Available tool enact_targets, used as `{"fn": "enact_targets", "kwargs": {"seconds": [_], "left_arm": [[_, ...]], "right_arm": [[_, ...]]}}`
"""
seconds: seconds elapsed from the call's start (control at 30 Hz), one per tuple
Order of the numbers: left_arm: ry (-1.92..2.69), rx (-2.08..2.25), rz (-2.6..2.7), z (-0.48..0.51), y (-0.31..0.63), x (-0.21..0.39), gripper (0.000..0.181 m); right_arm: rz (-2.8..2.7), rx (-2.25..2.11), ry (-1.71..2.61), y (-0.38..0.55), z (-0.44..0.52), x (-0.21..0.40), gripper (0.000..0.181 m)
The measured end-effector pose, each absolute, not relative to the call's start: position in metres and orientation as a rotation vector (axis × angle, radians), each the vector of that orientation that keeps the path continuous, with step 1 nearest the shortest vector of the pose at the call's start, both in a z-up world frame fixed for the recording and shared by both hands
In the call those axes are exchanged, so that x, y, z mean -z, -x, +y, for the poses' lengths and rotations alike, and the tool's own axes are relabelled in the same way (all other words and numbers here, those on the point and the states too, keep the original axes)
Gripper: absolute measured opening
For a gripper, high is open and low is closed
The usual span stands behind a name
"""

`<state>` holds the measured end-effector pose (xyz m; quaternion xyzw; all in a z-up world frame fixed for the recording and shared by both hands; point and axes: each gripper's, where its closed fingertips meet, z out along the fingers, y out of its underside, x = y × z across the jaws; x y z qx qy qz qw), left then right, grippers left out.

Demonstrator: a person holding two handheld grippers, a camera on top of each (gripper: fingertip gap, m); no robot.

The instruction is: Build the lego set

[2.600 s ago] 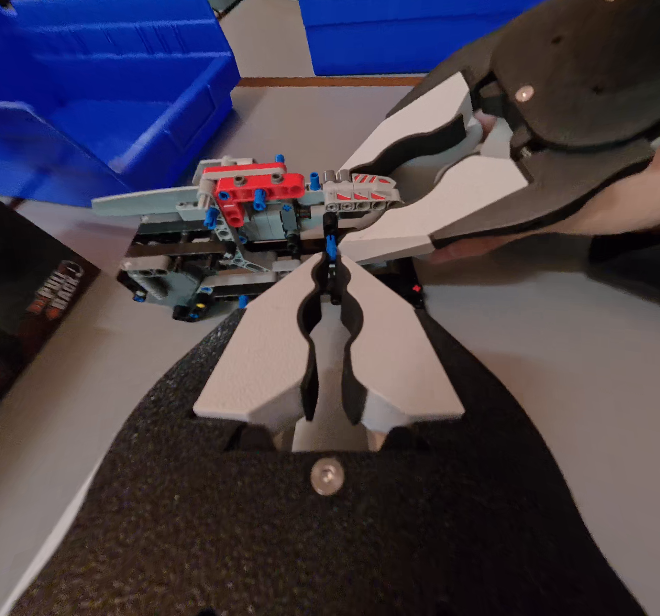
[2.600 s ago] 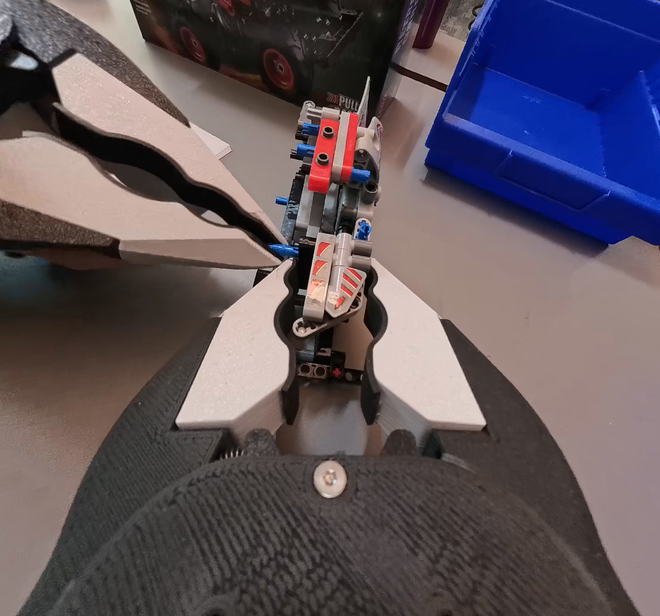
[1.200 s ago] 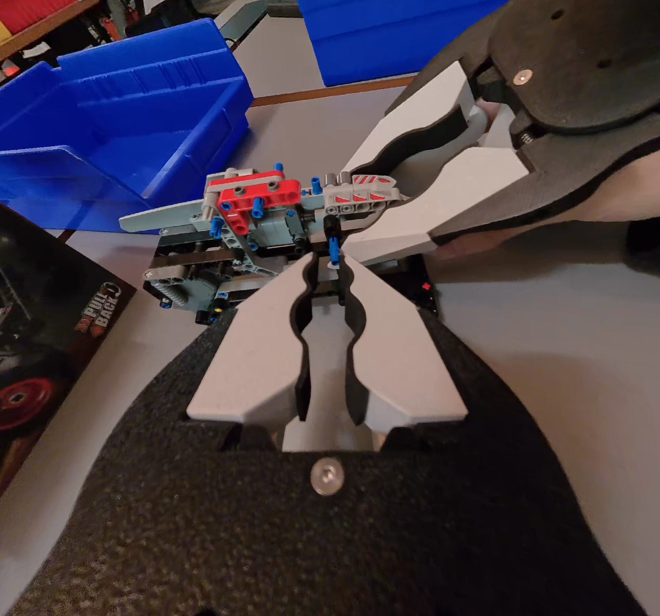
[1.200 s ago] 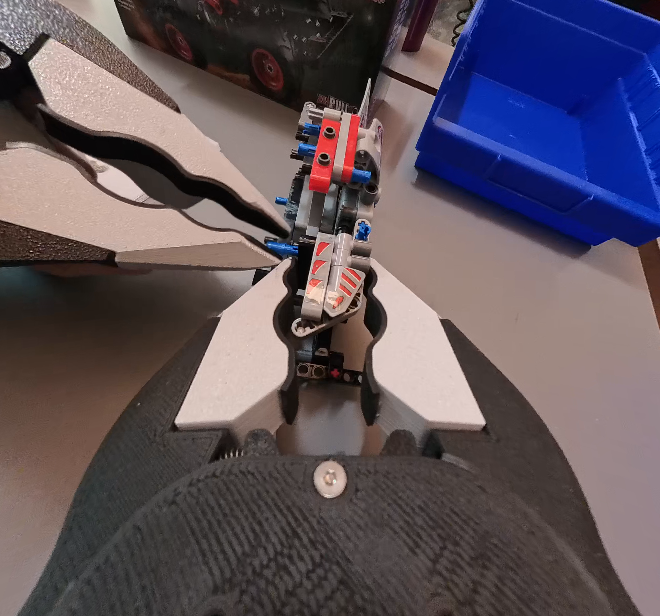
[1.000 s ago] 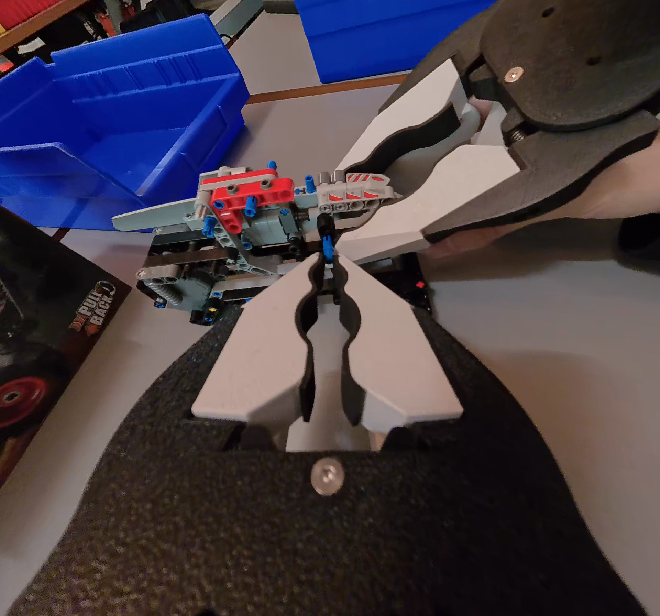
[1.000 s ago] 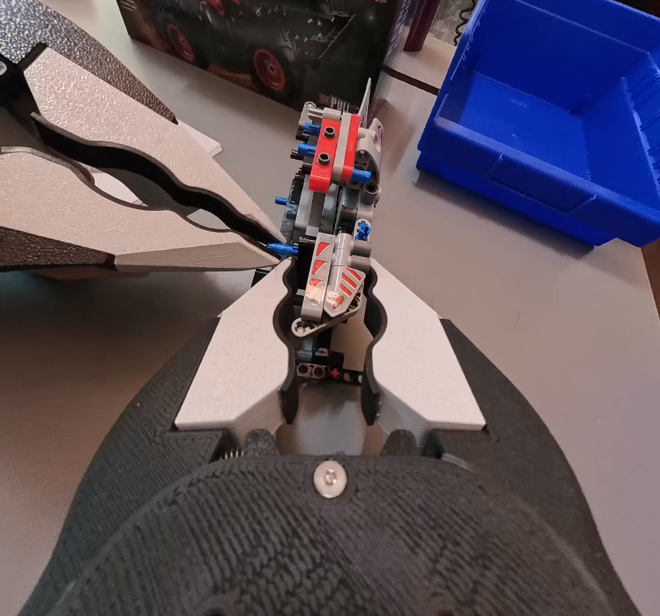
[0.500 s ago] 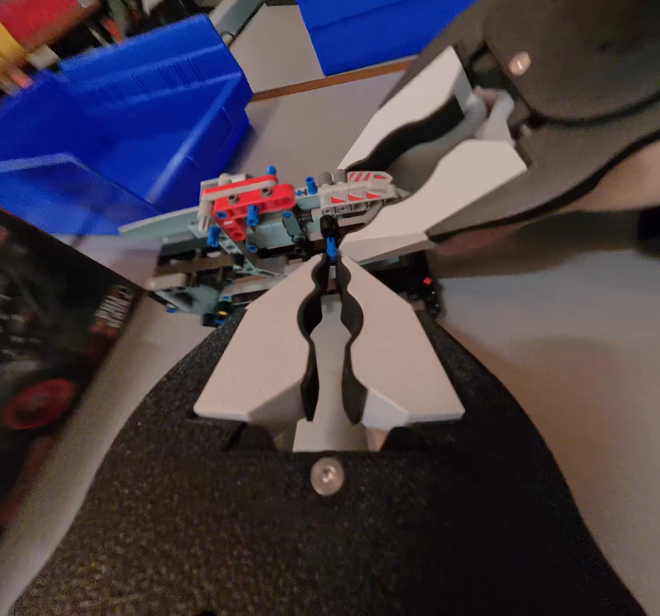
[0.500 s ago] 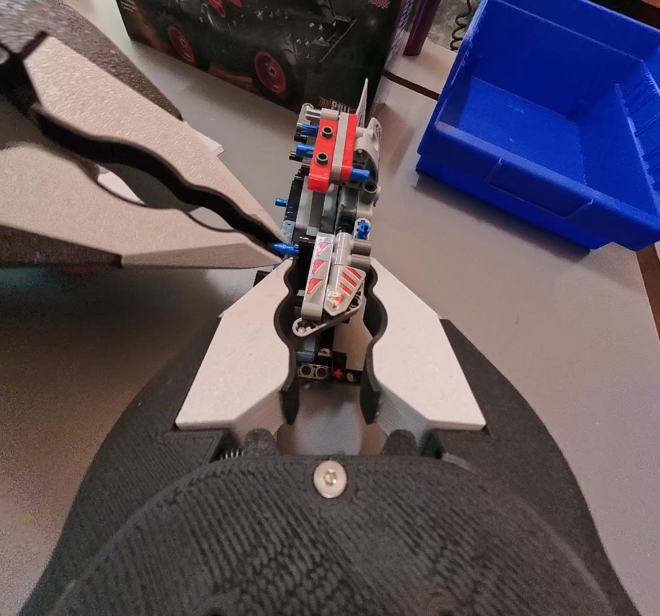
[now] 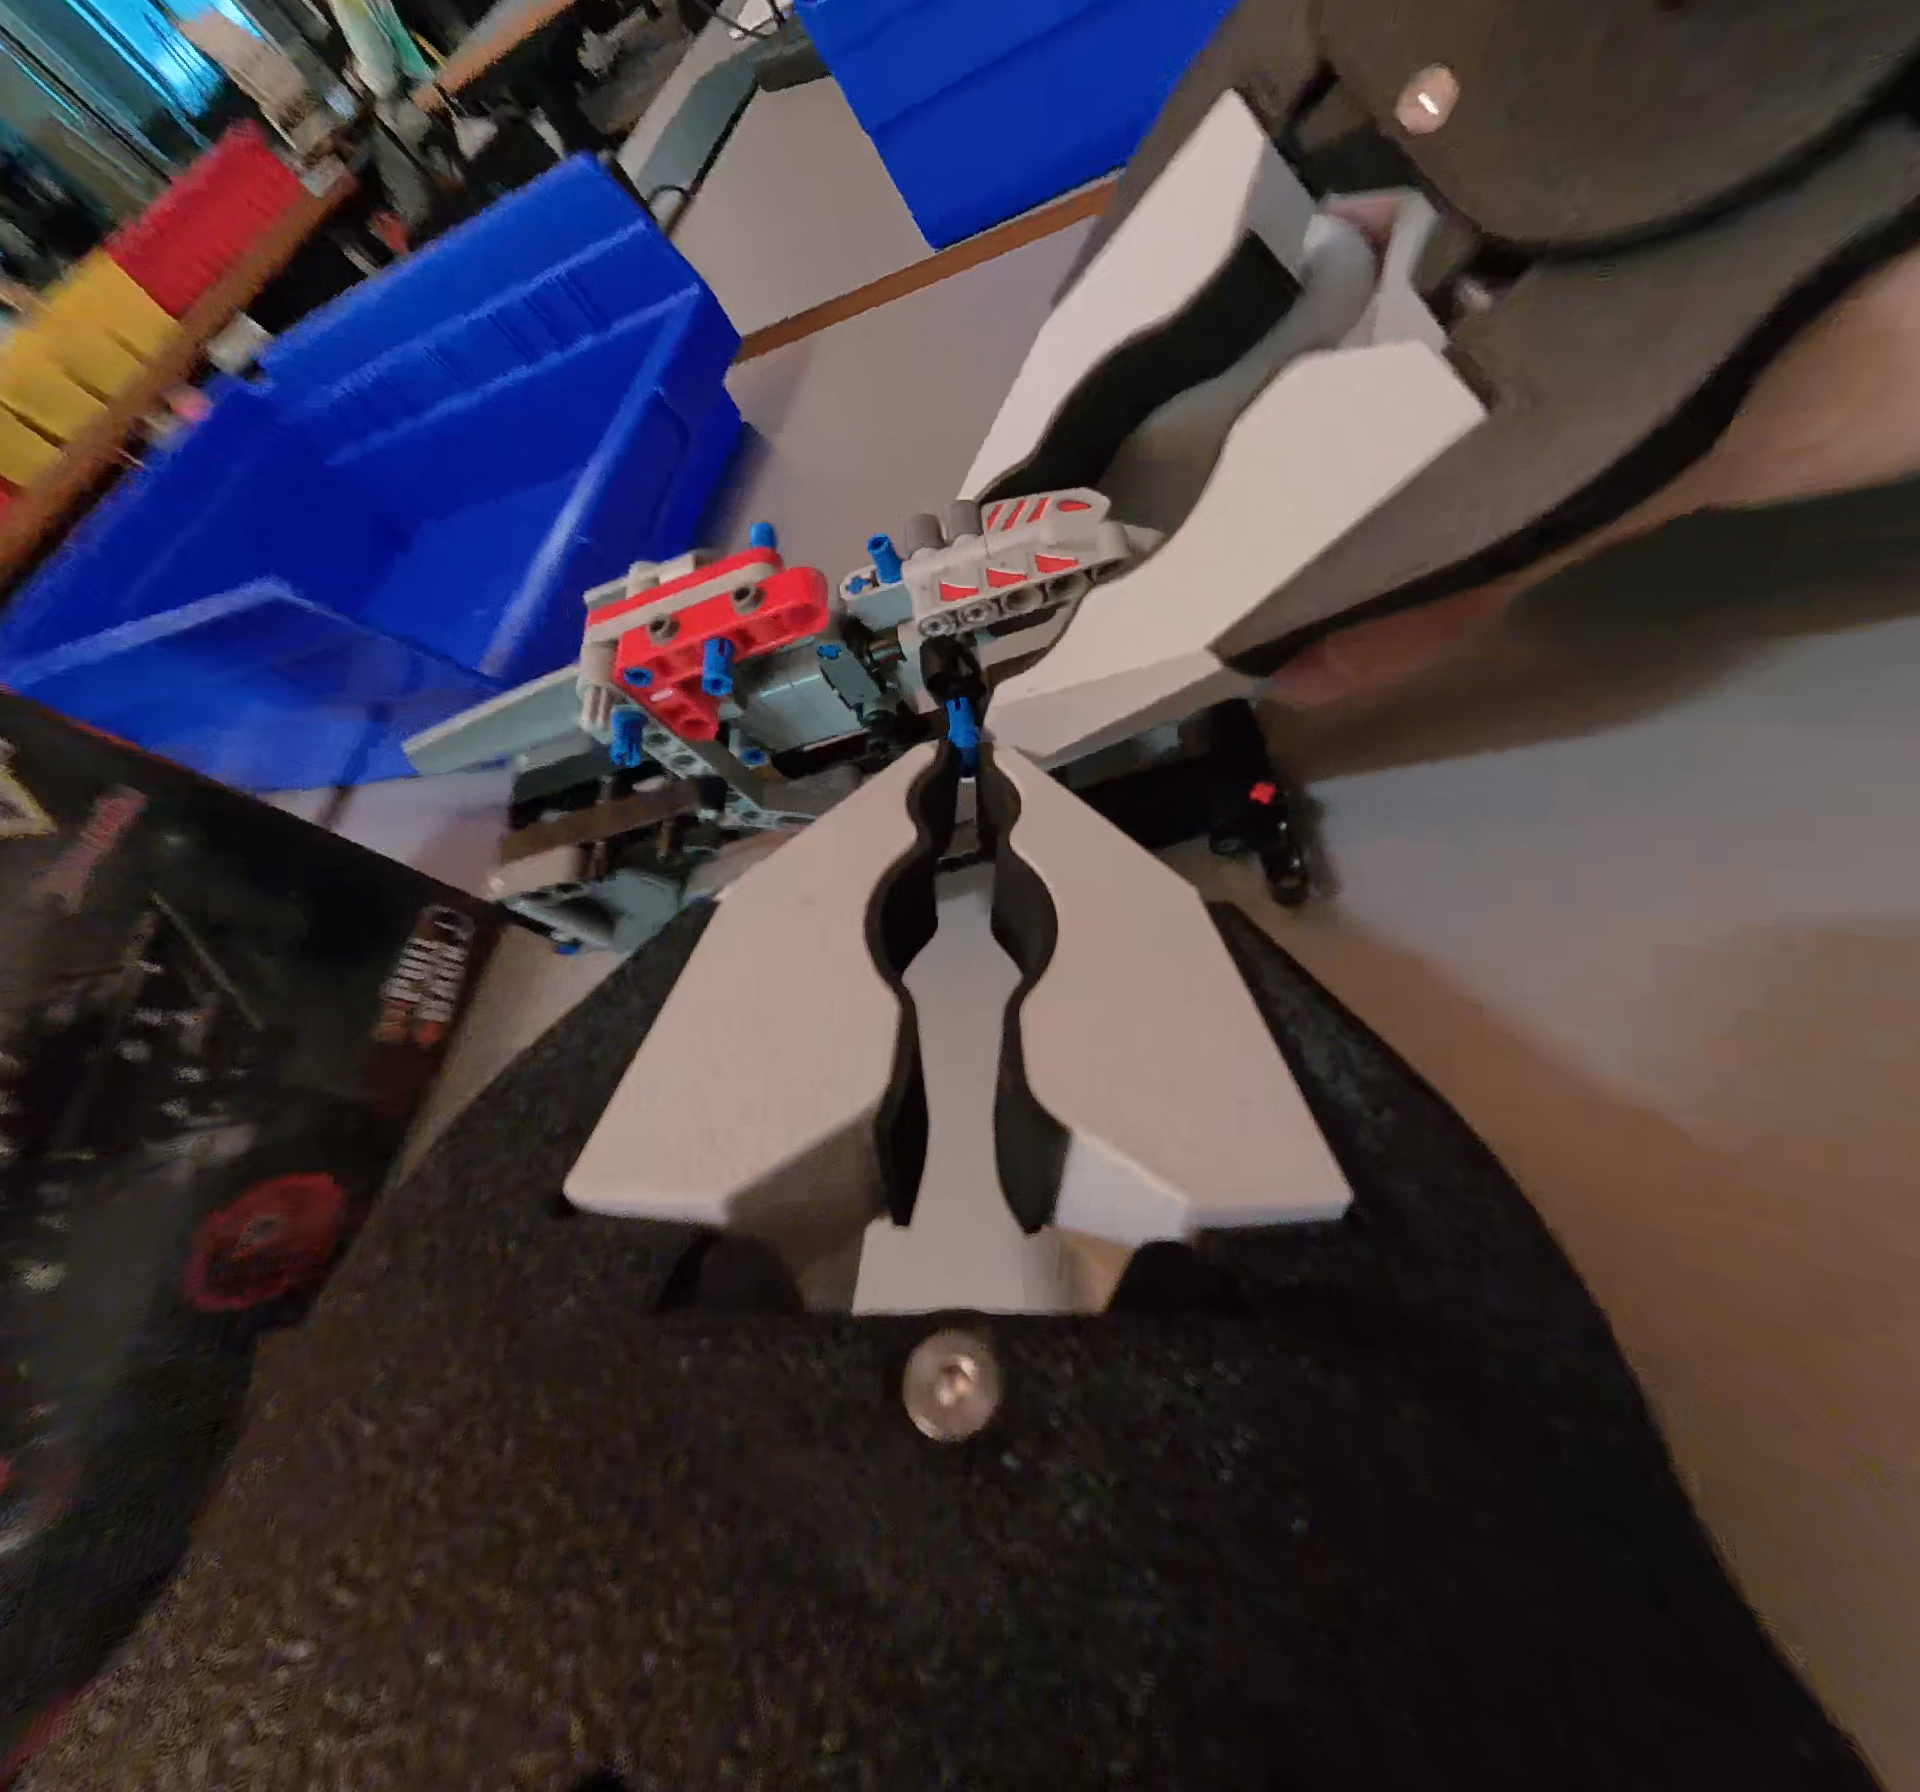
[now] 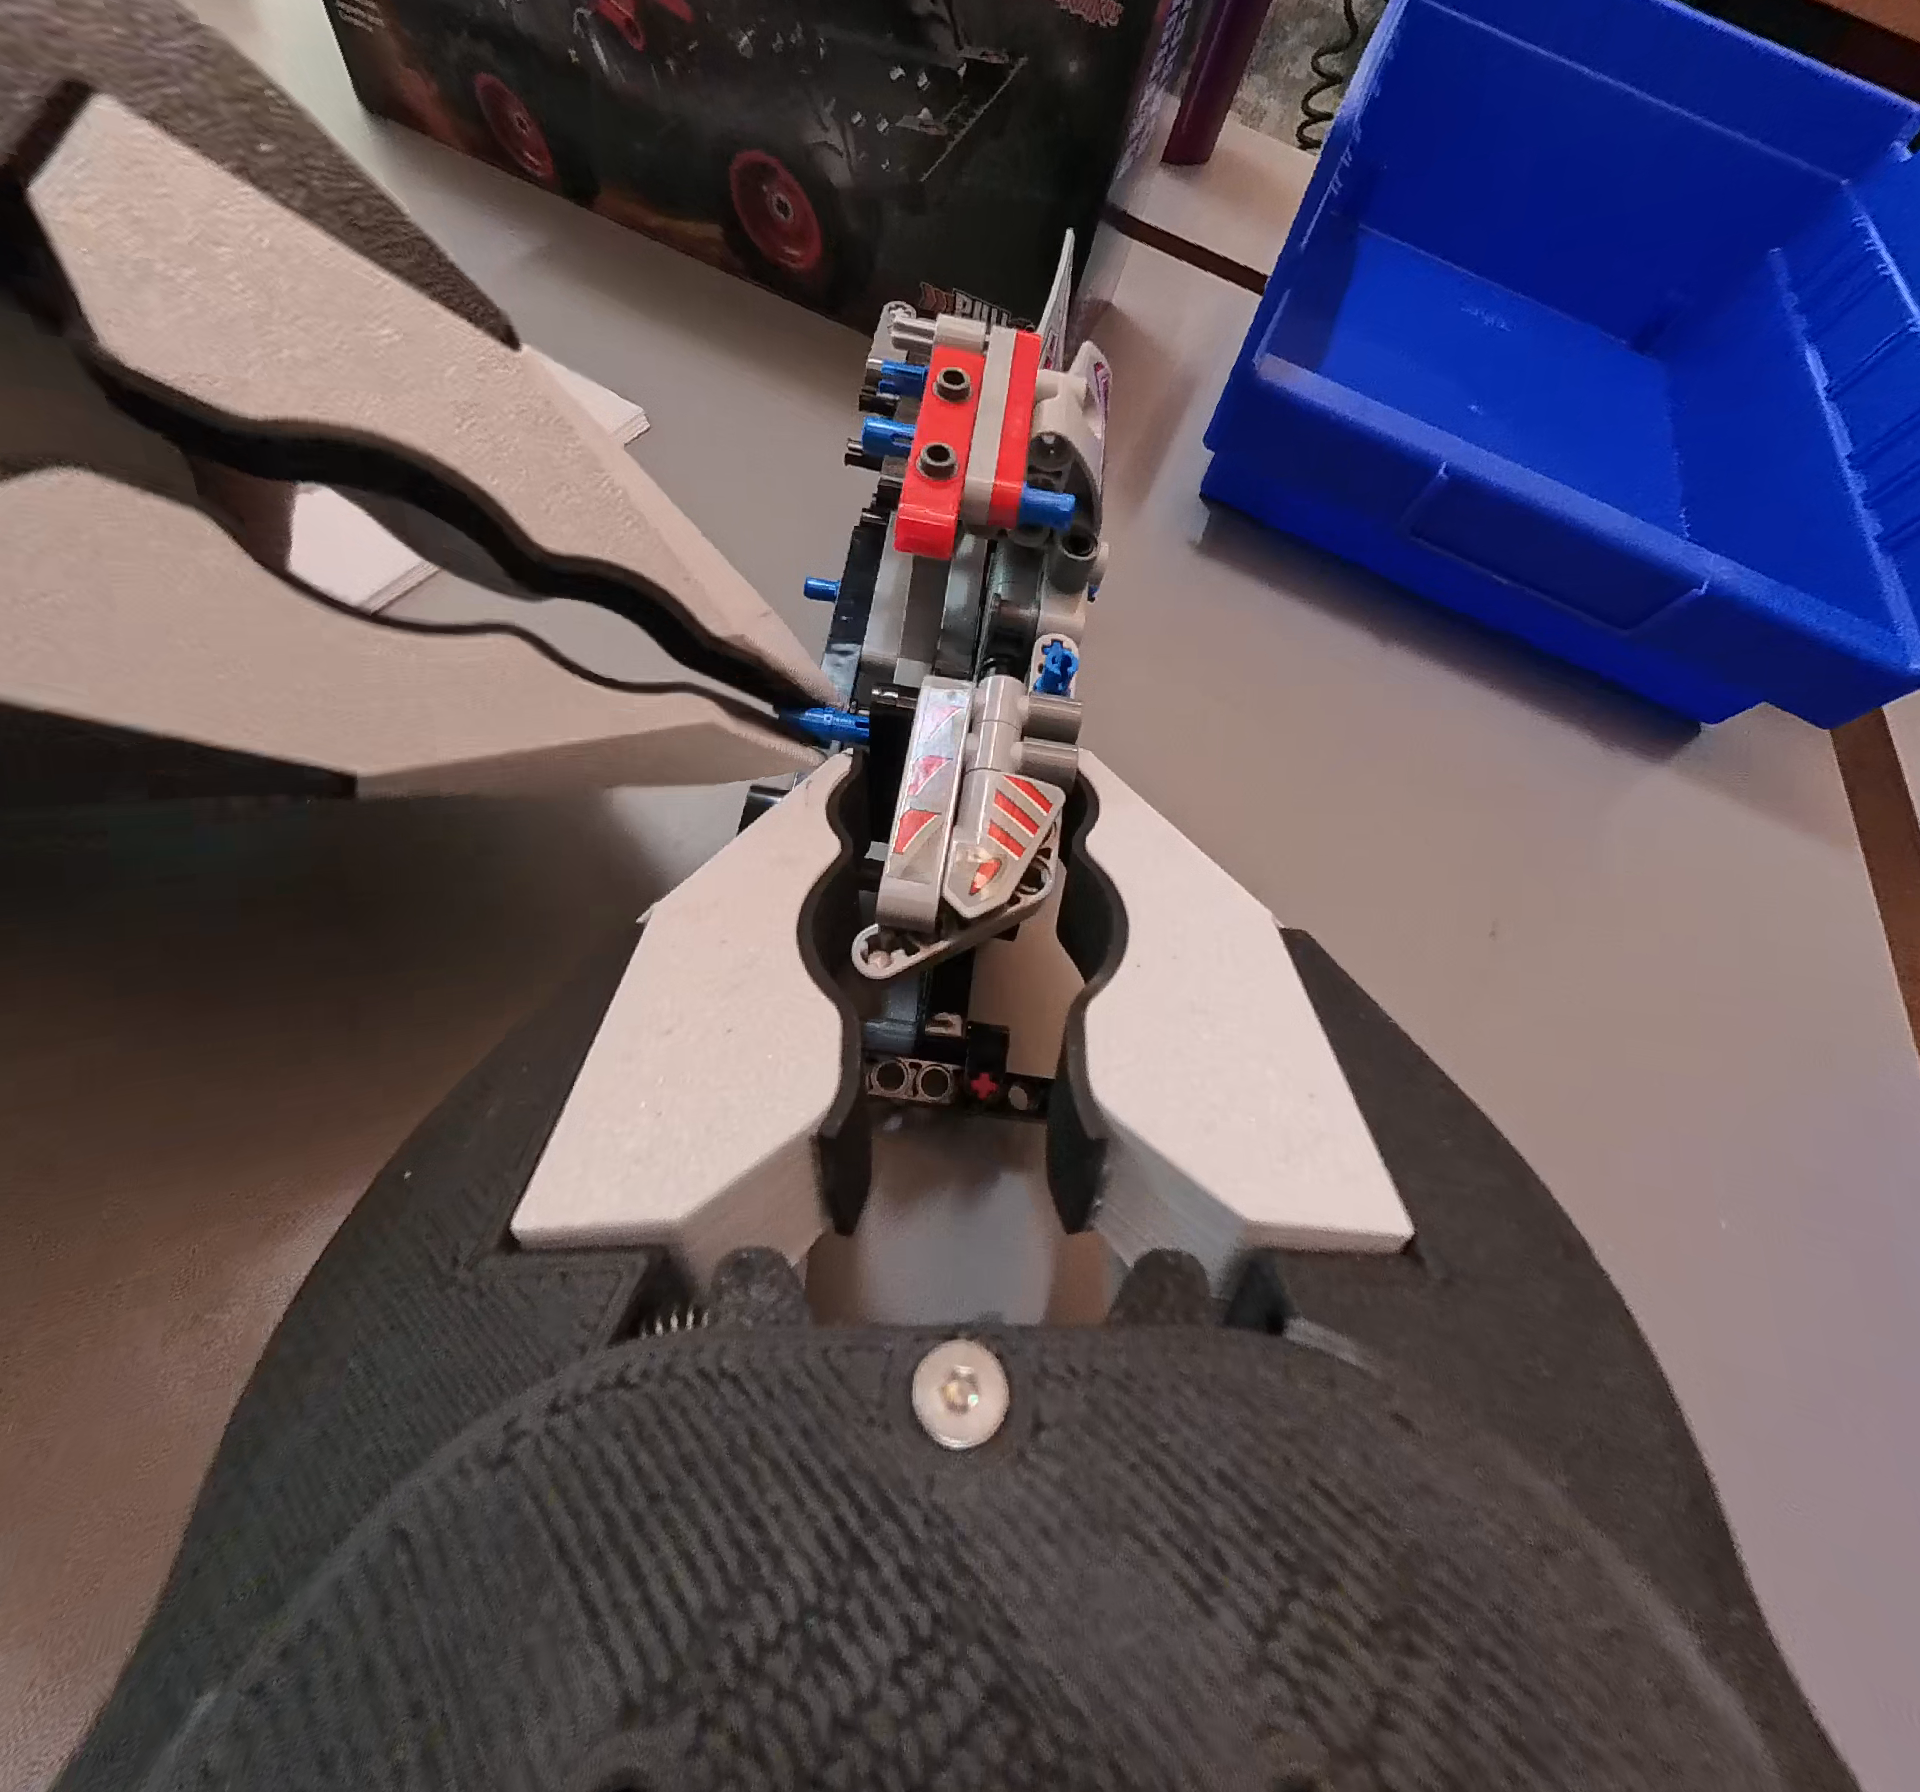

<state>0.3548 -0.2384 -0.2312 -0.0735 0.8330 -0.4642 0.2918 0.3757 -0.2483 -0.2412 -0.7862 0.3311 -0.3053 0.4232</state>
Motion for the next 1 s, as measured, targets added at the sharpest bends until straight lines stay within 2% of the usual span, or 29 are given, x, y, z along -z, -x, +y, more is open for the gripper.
{"fn": "enact_targets", "kwargs": {"seconds": [0.17,0.37,0.6,0.93,1.0], "left_arm": [[0.444,1.449,2.336,-0.239,-0.355,0.232,0.0],[0.121,1.145,2.149,-0.24,-0.357,0.23,0.0],[0.434,1.457,2.326,-0.24,-0.356,0.231,0.0],[0.046,1.303,2.304,-0.243,-0.349,0.233,0.003],[-0.031,1.254,2.343,-0.242,-0.344,0.234,0.014]], "right_arm": [[0.832,0.774,1.973,-0.377,-0.249,0.242,0.034],[0.842,0.775,1.967,-0.377,-0.25,0.241,0.034],[0.84,0.77,1.966,-0.377,-0.249,0.241,0.034],[0.812,0.69,1.974,-0.371,-0.251,0.243,0.034],[0.779,0.663,1.981,-0.366,-0.251,0.243,0.034]]}}
